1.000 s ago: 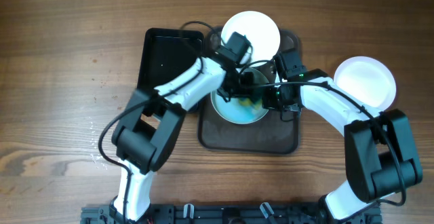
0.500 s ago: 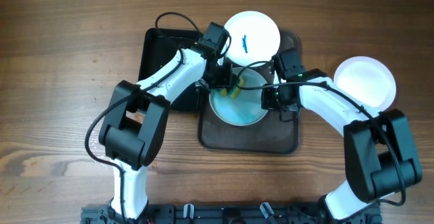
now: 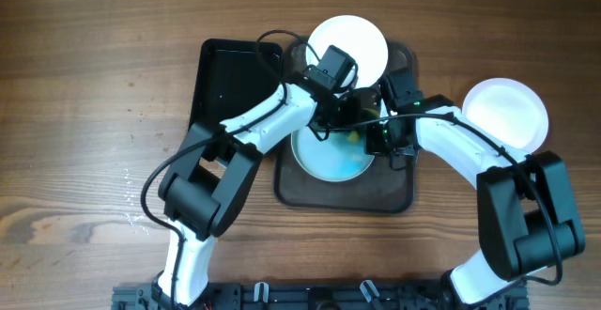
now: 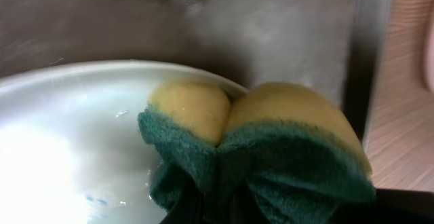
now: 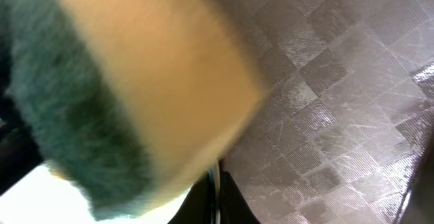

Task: Clean dirty plates on tray and stack at the side
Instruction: 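Scrub the plate held by the right gripper with the sponge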

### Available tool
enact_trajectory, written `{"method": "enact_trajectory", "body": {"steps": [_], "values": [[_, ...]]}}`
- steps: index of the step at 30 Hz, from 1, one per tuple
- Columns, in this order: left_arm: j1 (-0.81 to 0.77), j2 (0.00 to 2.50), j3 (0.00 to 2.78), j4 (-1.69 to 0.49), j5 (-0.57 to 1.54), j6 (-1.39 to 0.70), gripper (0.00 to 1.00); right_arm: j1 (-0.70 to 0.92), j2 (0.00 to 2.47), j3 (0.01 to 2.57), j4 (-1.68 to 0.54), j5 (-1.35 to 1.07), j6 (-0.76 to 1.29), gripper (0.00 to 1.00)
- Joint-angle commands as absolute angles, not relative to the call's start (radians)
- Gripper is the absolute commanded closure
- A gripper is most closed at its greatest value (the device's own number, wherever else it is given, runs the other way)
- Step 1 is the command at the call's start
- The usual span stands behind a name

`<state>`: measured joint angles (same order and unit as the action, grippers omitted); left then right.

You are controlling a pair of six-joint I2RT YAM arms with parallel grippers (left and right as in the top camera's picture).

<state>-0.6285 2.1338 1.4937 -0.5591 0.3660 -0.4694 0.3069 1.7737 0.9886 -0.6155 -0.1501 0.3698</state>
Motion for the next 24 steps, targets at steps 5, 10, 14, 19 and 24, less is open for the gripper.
{"method": "enact_trajectory", "body": {"steps": [5,10,14,19,24], "values": [[-0.419,2.129,1.491,-0.813,-0.085,-0.327,0.96,0.313,1.814,0.953,-0.641,-0.093,0.336,0.96],[-0.406,2.099,1.491,-0.791,0.126,-0.315,0.96,0.313,1.814,0.953,-0.640,-0.093,0.336,0.96],[-0.508,2.139,1.490,-0.676,0.493,-0.322,0.96,0.313,1.814,0.953,-0.641,-0.094,0.338,0.96],[-0.614,2.197,1.490,-0.665,0.576,-0.321,0.96,0.313,1.814,0.953,-0.642,-0.094,0.340,0.96],[-0.535,2.191,1.491,-0.777,0.512,-0.316,0.96,0.313,1.814,0.953,-0.643,-0.094,0.340,0.96]]}}
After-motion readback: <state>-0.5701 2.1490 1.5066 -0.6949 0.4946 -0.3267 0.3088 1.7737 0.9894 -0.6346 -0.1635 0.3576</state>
